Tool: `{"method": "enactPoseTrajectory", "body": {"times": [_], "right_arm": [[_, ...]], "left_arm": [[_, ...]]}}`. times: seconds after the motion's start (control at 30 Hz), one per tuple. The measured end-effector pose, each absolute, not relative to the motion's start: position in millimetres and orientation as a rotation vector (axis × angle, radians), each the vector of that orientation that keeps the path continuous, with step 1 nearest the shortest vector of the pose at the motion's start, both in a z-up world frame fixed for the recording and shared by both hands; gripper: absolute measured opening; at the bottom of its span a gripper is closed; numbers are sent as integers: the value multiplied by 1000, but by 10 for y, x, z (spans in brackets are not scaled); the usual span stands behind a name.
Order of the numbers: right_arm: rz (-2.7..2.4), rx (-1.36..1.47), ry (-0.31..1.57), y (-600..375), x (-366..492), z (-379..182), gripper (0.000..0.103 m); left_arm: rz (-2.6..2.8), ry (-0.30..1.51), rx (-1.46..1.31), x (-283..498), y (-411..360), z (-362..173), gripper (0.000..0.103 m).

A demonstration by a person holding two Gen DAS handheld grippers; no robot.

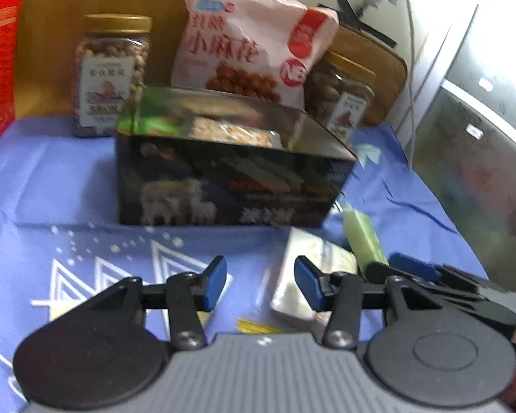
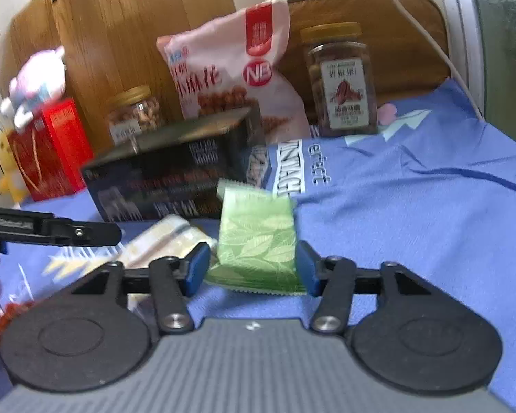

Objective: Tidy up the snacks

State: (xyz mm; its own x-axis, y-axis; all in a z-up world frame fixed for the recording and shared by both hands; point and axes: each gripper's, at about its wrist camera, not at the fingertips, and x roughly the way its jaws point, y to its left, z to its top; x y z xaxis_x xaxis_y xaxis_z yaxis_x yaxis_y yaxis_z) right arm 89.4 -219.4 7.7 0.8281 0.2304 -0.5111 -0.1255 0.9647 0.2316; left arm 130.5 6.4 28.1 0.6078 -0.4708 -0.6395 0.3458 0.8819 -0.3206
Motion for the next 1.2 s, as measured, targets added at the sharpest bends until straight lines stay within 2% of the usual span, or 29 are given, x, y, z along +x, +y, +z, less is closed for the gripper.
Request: {"method": "enactPoseTrajectory", "body": {"times": [0.13, 0.27, 0.37, 0.47, 0.7, 0.83, 1.2], "right_arm": [[193, 211, 580, -2256, 881, 49, 54], [220, 244, 533, -2336, 757, 101, 53], [328, 242, 435, -2307, 568, 261, 53], [485, 156, 418, -2095, 470, 376, 54], [711, -199, 452, -1256, 250, 201, 54], [680, -309, 436, -1070, 194, 116, 64], [634, -186, 518, -1377, 124, 118, 62]], "left_arm": [[-481, 786, -159, 1237, 41, 300, 45], [-485, 789, -195, 1218, 99, 336, 45], [-485, 768, -244, 1184, 247, 394, 51], [-478, 741, -315, 1135, 490, 453, 56], [-426, 756, -334, 980, 906, 412, 58], [-439, 790, -303, 897, 917, 303, 58], [-495, 838, -288, 825, 863, 182, 58]]}}
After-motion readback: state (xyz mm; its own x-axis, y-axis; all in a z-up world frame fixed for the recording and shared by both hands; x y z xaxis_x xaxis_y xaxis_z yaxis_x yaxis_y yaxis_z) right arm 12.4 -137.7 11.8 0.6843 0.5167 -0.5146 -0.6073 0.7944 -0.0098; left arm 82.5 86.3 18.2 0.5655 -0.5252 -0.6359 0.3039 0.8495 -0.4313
